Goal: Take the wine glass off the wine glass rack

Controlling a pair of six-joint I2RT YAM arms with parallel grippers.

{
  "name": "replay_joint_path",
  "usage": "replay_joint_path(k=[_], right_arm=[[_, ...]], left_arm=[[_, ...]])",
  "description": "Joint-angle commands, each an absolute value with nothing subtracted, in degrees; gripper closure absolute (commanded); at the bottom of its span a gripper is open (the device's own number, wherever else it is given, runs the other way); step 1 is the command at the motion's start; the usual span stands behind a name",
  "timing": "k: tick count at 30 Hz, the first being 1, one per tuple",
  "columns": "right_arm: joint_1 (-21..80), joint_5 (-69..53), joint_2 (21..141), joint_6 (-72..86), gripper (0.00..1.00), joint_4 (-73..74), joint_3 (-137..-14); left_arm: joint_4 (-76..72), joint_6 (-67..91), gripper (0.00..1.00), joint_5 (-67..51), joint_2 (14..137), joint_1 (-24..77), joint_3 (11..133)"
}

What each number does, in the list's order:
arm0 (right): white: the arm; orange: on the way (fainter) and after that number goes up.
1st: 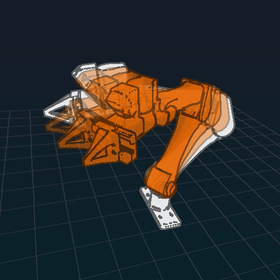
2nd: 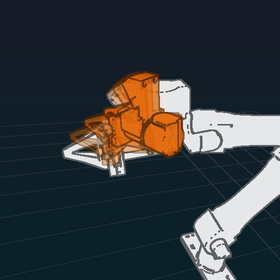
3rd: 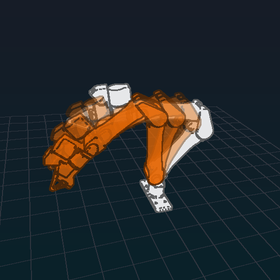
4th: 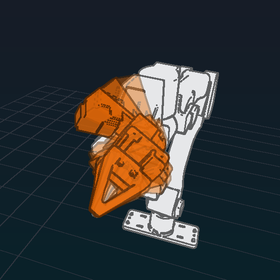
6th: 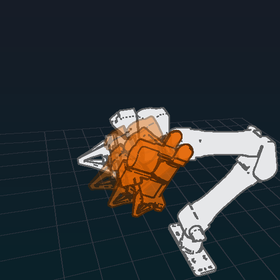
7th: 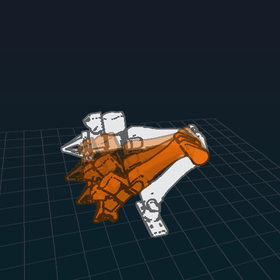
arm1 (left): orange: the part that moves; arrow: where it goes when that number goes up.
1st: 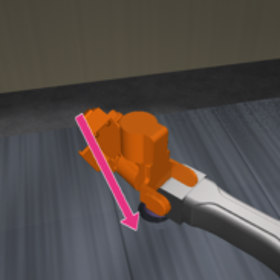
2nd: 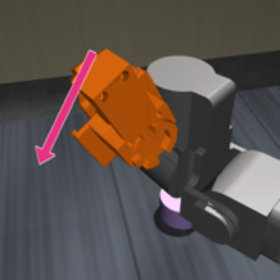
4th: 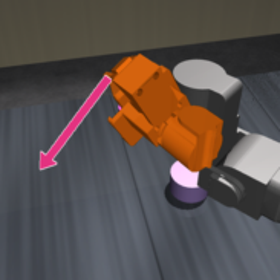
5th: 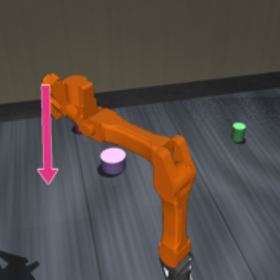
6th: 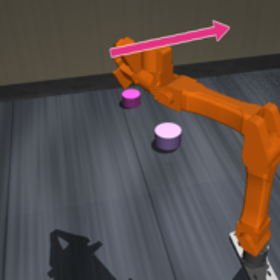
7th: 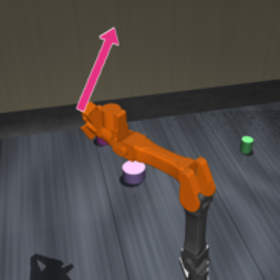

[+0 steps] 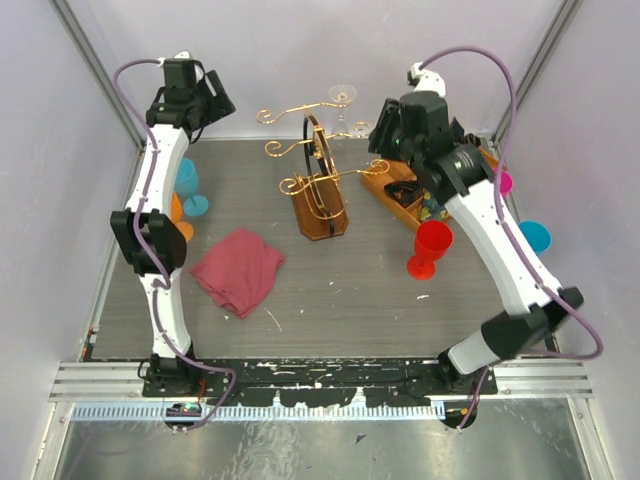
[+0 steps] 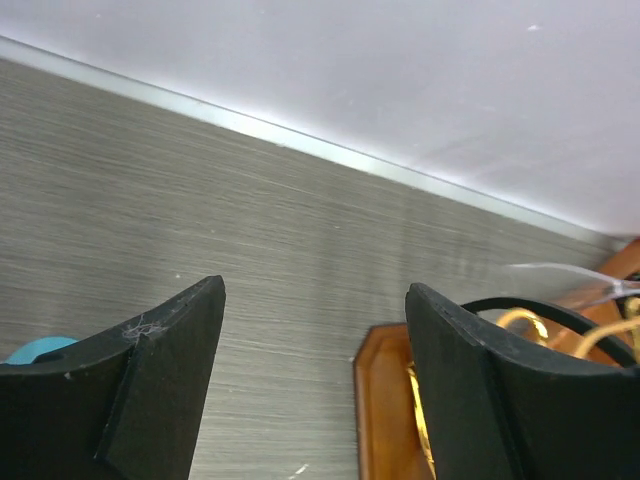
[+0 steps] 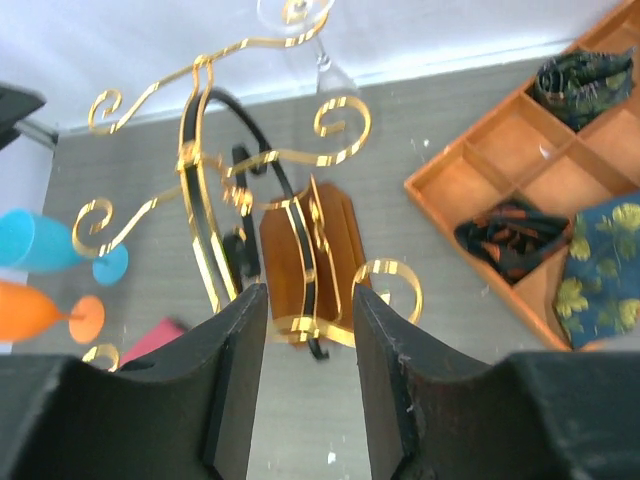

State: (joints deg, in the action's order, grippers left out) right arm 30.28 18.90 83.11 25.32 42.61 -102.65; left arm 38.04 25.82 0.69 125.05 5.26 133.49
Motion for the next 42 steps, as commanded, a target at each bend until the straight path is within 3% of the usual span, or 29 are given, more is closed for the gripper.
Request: replay_joint_path(k=[1,8,15,26,42], right_arm=[[21.5,4.7,91.4,23.6,0.56,33.4,-109.1],[15.5,-5.9,110.3,26.8,0.58,32.5,-125.6],[13.4,-11.4,119.5,30.1,0.57,24.3,-130.4],[12.5,-12.5,123.6,34.9,0.57,15.2,-130.4],[11.2,-15.4,132.4,39.0,0.57,14.4,-139.5]], left_arm=[[36.8,29.5,0.21,-2.1,119.7,4.9,131.3],[34.1,33.1,0.20,-4.9,107.6,4.9,121.9],[38.4,34.6,0.19,-11.5,97.5,6.3,118.0],[33.5,37.7,0.18,-18.1,82.1,7.1,100.2],[35.1,37.6,0.17,-21.0,77.2,7.1,99.7]])
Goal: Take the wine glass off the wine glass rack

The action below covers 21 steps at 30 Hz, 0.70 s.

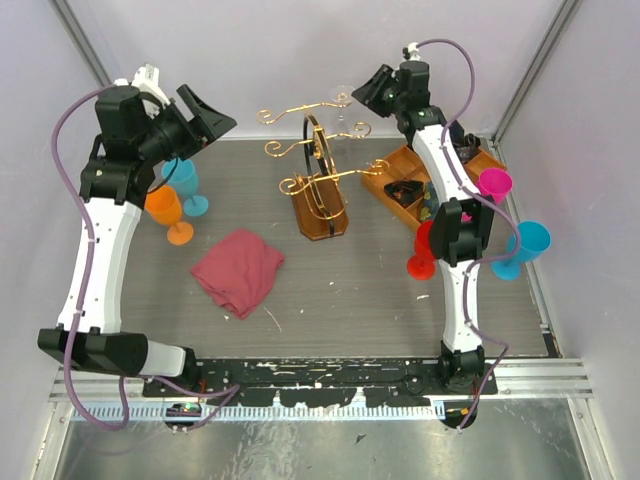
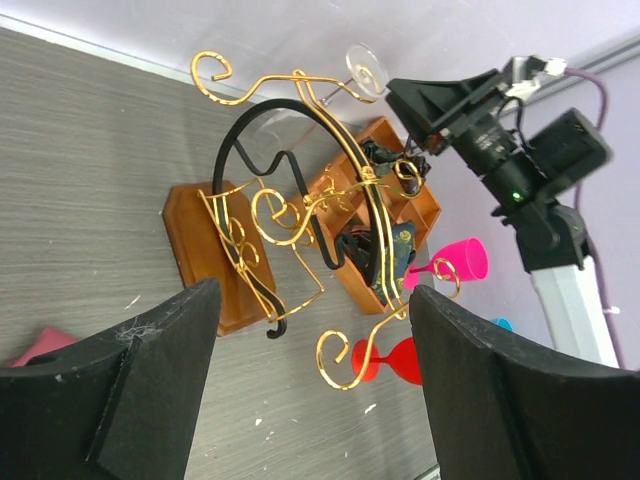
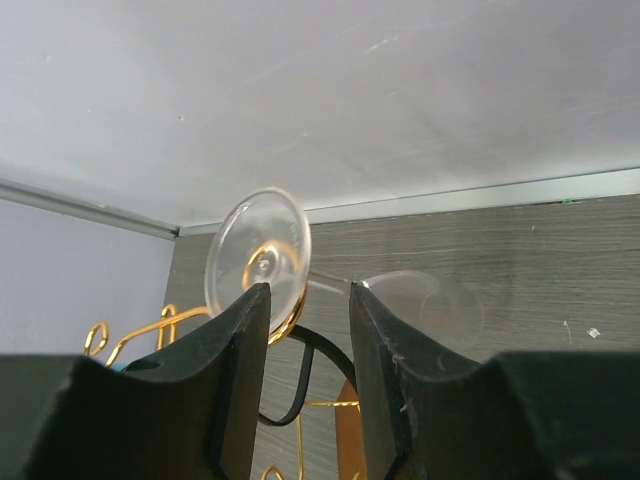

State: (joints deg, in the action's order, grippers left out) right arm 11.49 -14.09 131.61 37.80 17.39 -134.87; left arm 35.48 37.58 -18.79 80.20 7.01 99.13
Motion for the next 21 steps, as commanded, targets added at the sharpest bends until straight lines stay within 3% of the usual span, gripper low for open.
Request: replay_joint_path(k=[1,11,14,21], right_arm=[[11.2,-15.6,133.0,39.3,0.57,14.3,-140.2],[11.2,-18.3,134.9,41.7,0.57,7.5,-138.5],[11.0,-19.5,135.5,43.6,0.70,4.6,-138.6],[10.1,-22.3,136.6,46.3,0.81,3.7,-139.1]], left_arm=[[35.2,37.6,0.17,-21.2,76.8,7.1,99.8],[38.4,33.6,0.14,-18.8,74.5,7.0,100.0],[38.6,33.1,0.14,-18.5,74.1,7.0,99.7],[39.3,32.4,0.13,-18.3,73.7,7.0,99.8]])
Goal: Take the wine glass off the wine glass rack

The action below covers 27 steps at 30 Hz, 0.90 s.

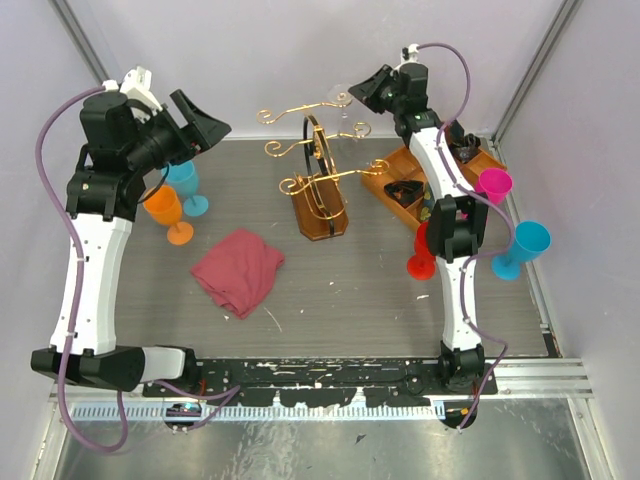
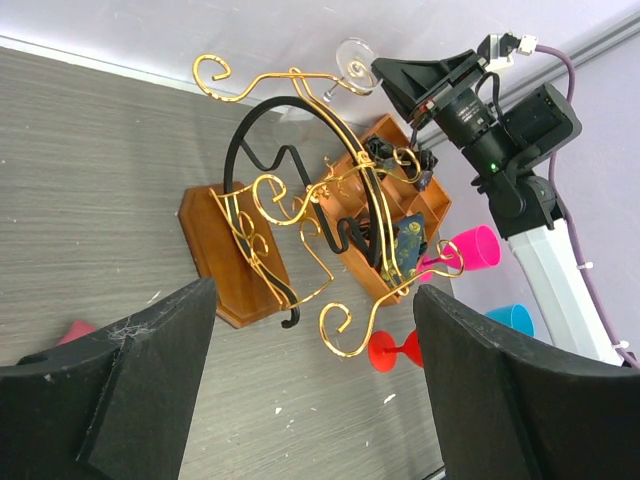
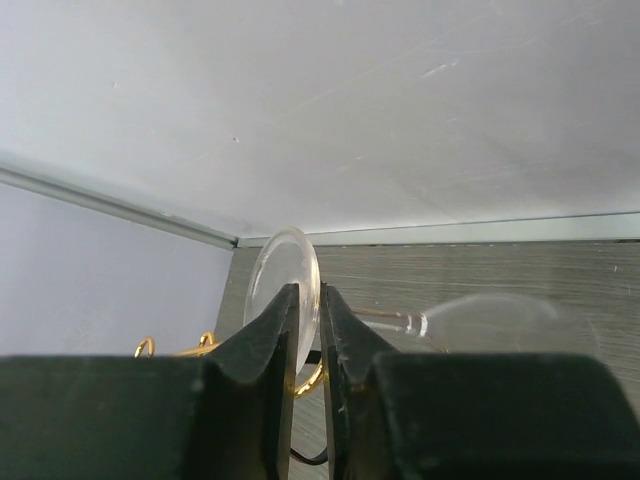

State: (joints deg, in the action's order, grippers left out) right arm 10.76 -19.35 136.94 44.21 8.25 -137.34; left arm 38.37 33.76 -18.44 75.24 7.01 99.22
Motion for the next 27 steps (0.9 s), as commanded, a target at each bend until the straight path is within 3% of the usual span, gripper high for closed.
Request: replay_joint_path(k=[1,4,5,6,8,27], right_arm=[[10.0,-22.6,136.8,46.6,0.81,3.6,-139.2],[9.7,-23.3,137.3,47.2,0.81,3.3,-139.5],[9.7,-23.6,137.5,47.5,0.84,2.9,-139.6],[9.6,-24.0,137.7,48.0,0.94,2.3,-139.7],[9.3,-24.7,137.7,49.2,0.99,0.9,-139.5],[6.8,-25.7,123.2,50.2,0.99,-5.2,-121.7]], left_arm=[[39.3,32.4,0.13,-18.2,73.7,7.0,99.8],[39.4,32.6,0.13,-18.2,73.5,7.0,99.6],[39.4,32.6,0.13,-18.2,73.4,7.0,99.5],[39.4,32.6,0.13,-18.2,73.3,7.0,99.4],[39.5,32.5,0.13,-18.1,73.2,7.0,99.3],[38.1,33.9,0.13,-17.5,70.6,7.0,97.3]])
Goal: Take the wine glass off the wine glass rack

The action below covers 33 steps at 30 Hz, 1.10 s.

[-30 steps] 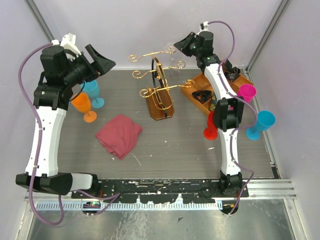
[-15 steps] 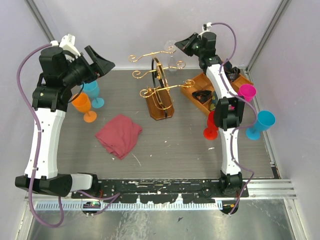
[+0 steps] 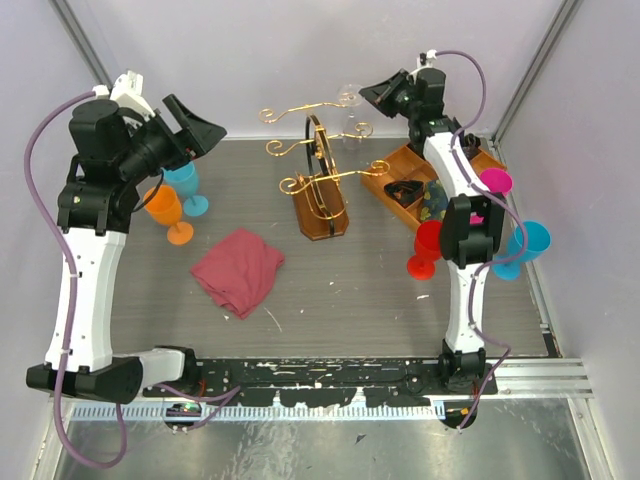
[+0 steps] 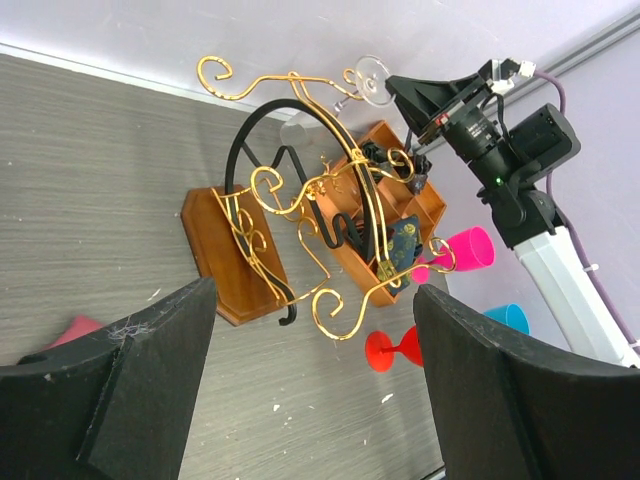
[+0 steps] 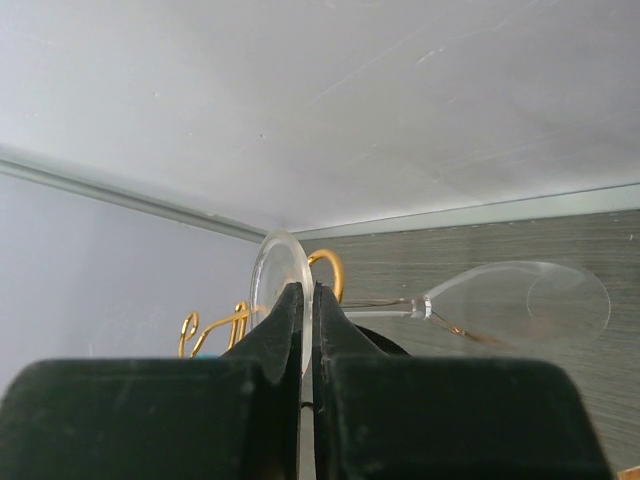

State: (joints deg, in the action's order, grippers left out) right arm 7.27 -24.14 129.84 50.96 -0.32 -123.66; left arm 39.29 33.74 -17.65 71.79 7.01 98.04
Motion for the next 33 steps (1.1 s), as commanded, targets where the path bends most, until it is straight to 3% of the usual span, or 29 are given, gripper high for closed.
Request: replay_joint_path(k=[1,7,20,27,33], right_arm=[[6.9,-26.4,122.9,50.7,0.99,-6.0,-120.7],[7.9,-31.5,124.0,52.9,0.99,-7.8,-120.1],[9.6,-31.2,138.0,58.5,0.99,-8.1,-140.7],[6.7,-24.5,133.9,54.8,0.99,-13.7,-137.4],[1.7,-21.7,126.7,46.0,0.99,-9.8,-138.5]], left_arm=[[38.1,33.9,0.13,-17.4,70.5,7.0,97.4],[37.7,34.7,0.13,-17.5,70.9,7.0,97.1],[38.7,33.3,0.13,-17.3,71.3,7.1,97.8],[40.5,31.4,0.13,-16.2,71.8,7.0,99.8],[41.0,31.4,0.13,-16.2,71.8,6.9,100.2]])
